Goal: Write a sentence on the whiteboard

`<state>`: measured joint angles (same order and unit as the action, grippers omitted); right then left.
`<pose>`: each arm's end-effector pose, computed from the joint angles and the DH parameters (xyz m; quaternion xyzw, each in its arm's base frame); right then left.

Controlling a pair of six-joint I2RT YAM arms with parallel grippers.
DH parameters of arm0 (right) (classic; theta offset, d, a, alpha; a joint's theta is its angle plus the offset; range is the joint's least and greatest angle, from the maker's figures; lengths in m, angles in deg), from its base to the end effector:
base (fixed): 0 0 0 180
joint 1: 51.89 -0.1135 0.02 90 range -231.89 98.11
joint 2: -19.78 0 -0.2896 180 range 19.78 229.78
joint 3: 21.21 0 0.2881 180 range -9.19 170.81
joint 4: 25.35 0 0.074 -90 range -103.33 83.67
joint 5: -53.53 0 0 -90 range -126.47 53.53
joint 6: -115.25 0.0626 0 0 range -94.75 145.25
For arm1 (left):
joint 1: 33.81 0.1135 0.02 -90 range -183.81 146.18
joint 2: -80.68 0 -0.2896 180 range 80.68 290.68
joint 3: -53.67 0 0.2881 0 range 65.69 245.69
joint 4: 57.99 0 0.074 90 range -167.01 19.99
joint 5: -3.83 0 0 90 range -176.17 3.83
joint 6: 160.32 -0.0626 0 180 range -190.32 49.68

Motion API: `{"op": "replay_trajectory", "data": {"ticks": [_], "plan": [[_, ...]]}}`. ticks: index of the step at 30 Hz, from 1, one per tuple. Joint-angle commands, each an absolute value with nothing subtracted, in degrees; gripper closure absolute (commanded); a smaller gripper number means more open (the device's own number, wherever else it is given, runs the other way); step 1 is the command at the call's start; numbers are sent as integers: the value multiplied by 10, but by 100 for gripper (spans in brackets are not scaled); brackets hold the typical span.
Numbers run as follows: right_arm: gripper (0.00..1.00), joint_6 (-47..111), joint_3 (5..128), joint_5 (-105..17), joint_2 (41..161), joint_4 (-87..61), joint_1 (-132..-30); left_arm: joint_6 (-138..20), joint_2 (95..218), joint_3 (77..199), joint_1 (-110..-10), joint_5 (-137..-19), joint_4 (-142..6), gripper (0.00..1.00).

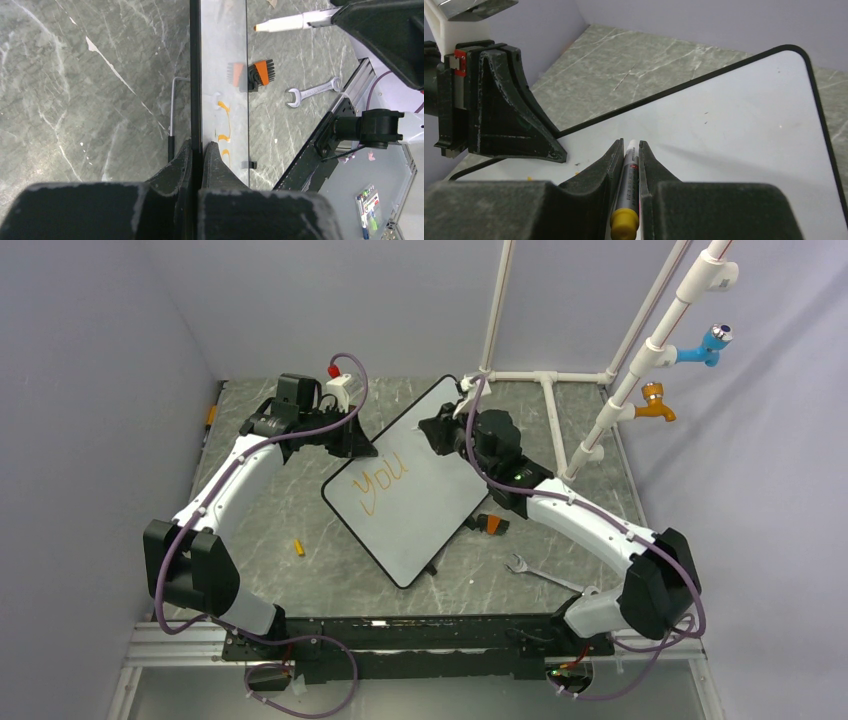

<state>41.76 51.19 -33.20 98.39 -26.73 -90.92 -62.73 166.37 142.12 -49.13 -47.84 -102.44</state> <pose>0.3015 0.2398 0.3547 -0.1248 0.7256 0.2966 0.6083 0.3542 -0.1373 0.3343 0.1921 0.8509 -0.3703 0.3193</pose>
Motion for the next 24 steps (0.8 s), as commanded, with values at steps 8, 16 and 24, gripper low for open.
{"op": "replay_trajectory", "data": {"ticks": [8,16,24], "plan": [[100,426,552,-383,1020,-327,-907,-696,1654,1418,-498,-542,-1037,100],[100,412,551,-393,1038,-347,-907,-696,1654,1417,-498,-543,-1037,100],[100,408,546,-393,1052,-356,-907,-696,1654,1417,-498,-542,-1037,100]]}}
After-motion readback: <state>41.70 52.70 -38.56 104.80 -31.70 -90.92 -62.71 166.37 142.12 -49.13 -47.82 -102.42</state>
